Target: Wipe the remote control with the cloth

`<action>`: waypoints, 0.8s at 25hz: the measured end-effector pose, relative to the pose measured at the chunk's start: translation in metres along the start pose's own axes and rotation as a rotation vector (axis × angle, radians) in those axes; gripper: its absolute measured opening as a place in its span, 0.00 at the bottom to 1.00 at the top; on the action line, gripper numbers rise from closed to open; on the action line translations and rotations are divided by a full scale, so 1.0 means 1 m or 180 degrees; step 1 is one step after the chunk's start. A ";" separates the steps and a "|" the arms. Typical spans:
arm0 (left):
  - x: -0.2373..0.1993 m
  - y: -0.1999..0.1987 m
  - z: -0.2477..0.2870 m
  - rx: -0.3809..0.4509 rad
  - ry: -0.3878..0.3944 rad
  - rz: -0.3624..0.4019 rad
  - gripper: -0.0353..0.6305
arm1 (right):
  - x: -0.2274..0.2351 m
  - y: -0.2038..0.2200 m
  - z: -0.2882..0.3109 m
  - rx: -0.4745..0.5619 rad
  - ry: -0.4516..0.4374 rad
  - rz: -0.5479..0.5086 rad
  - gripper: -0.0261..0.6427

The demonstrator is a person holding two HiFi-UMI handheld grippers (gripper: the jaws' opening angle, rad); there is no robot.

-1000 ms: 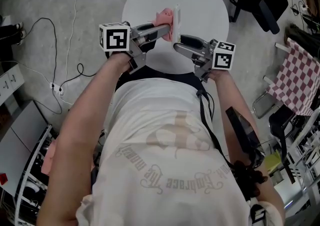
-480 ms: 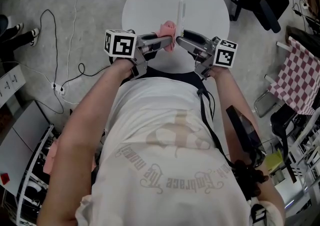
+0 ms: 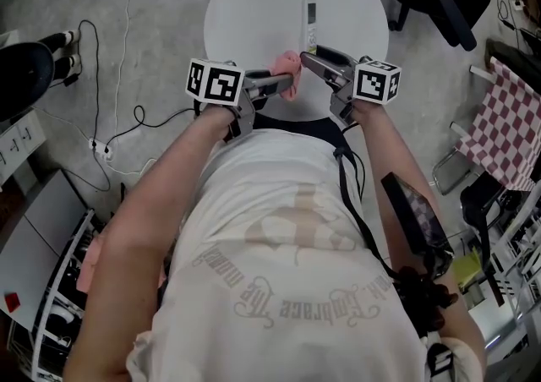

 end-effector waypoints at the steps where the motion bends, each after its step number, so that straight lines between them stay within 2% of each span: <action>1: -0.001 0.001 0.000 0.0002 -0.0020 -0.0008 0.10 | 0.006 0.001 -0.002 -0.0046 0.0128 -0.0002 0.38; 4: -0.004 0.002 -0.001 0.0018 -0.0085 0.0001 0.10 | 0.025 0.002 -0.004 -0.0292 0.0523 -0.0076 0.38; 7: -0.007 0.001 -0.003 0.0062 -0.0169 0.0000 0.10 | 0.038 0.006 -0.005 -0.0736 0.0900 -0.0308 0.38; 16: -0.012 0.001 -0.013 0.0242 -0.0348 0.0002 0.10 | 0.065 0.017 -0.001 -0.1537 0.1686 -0.0730 0.38; 20: -0.010 0.003 -0.015 0.0292 -0.0380 -0.0012 0.10 | 0.069 0.019 -0.001 -0.1730 0.1896 -0.0836 0.38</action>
Point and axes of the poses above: the fingertips, and each gripper's own axes: z forward along the fingers, x to its right, y out of its underside, the point moved 4 cm from there along -z, backward along the fingers, and after that the axes turned 11 degrees about -y, right-handed, at the moved point
